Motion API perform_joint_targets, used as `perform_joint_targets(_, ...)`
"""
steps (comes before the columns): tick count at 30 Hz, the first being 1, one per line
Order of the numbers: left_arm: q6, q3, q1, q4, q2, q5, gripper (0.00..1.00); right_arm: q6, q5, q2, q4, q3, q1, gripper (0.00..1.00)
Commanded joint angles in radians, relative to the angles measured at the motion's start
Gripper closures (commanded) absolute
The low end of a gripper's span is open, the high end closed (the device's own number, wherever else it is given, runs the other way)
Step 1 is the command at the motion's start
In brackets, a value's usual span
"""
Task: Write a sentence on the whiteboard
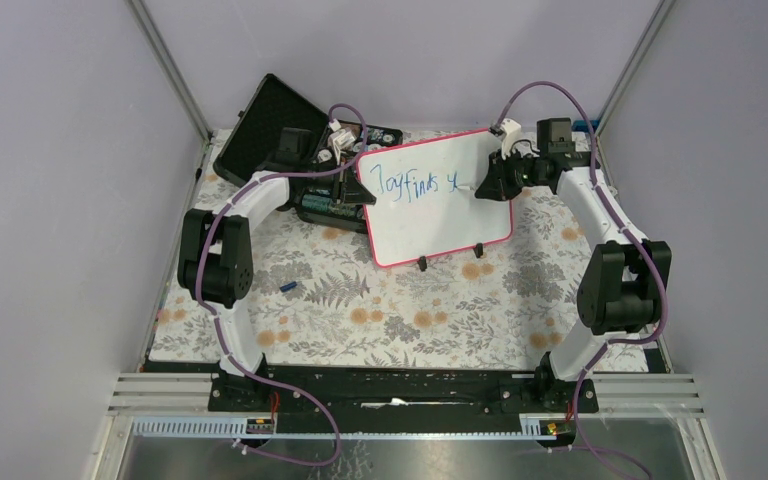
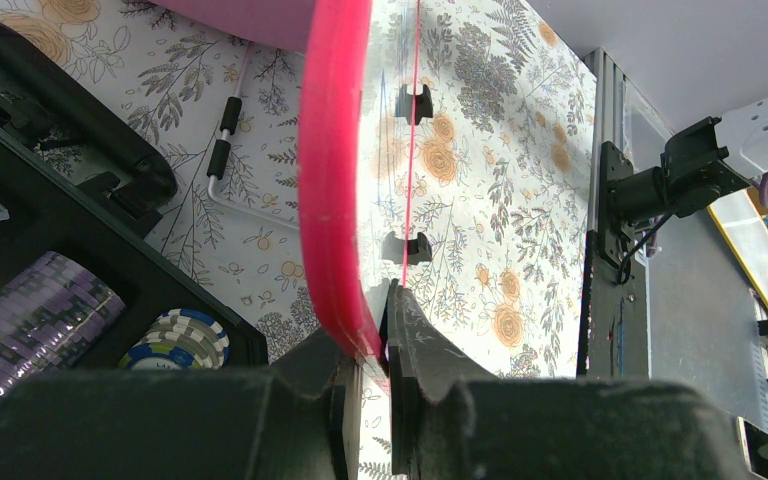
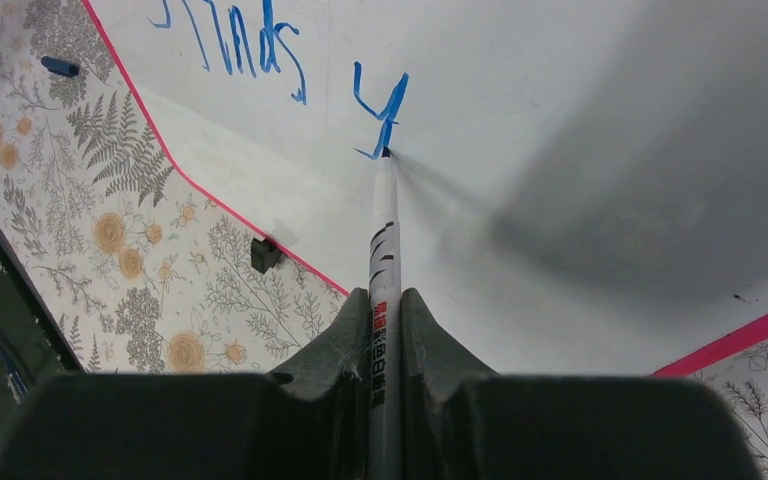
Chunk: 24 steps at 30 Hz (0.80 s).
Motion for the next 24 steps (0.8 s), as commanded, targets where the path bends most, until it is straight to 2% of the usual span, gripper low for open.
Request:
perform_joint_targets(1,0.115,-0.008,-0.020,-0.019,0.001,-0.107,1.00,-0.023,0.032,-0.038,0.003,-0.002,-0.015,1.00)
perform_joint_targets(24,0.111,-0.005,-0.020,-0.018,-0.006,-0.108,1.00,0.011,-0.003,-0.004,0.001,0.084,-0.040,1.00)
